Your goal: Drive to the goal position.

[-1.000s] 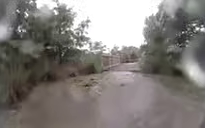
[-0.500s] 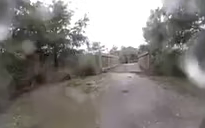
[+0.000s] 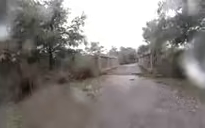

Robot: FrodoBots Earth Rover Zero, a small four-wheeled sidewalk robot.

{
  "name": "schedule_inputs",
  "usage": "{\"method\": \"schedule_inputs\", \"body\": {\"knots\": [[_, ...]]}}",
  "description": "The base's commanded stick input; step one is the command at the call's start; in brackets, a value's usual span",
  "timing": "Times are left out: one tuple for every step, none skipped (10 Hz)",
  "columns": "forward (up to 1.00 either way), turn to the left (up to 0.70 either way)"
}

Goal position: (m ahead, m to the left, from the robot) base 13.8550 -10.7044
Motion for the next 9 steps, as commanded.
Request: {"method": "schedule_inputs", "body": {"knots": [[0.85, -0.32], [0.85, -0.03], [0.85, 0.0], [0.85, 0.0], [0.85, 0.0], [0.85, 0.0], [0.85, 0.0], [0.85, 0.0], [0.85, 0.0]]}}
